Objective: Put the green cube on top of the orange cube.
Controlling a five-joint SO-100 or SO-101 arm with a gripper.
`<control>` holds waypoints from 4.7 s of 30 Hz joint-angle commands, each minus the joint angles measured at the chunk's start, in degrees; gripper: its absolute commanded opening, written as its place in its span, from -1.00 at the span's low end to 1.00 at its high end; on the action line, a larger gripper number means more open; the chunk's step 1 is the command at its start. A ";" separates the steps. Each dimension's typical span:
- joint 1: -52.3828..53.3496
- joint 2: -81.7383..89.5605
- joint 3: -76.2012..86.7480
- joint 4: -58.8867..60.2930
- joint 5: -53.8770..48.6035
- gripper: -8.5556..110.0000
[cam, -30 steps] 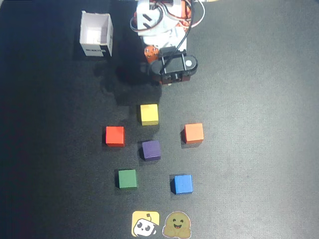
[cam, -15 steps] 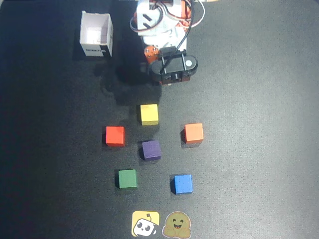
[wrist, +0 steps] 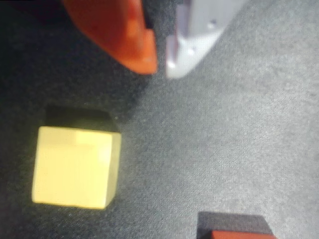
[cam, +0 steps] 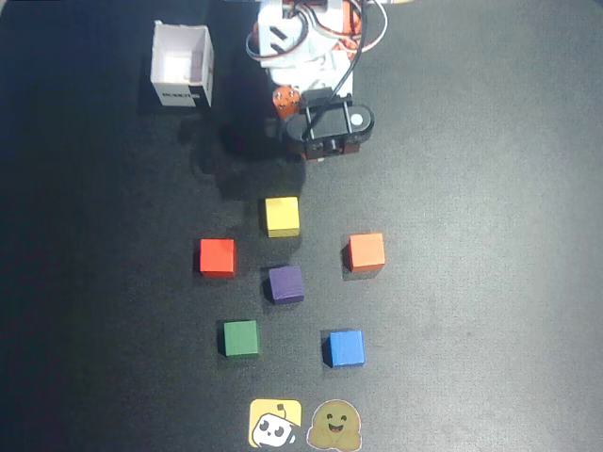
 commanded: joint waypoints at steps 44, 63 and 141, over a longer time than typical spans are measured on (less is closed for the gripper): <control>-0.35 0.44 -0.18 0.18 -0.53 -0.85; -0.35 0.44 -0.18 0.18 -0.53 -0.85; 8.00 -114.35 -97.21 -3.69 1.05 -0.52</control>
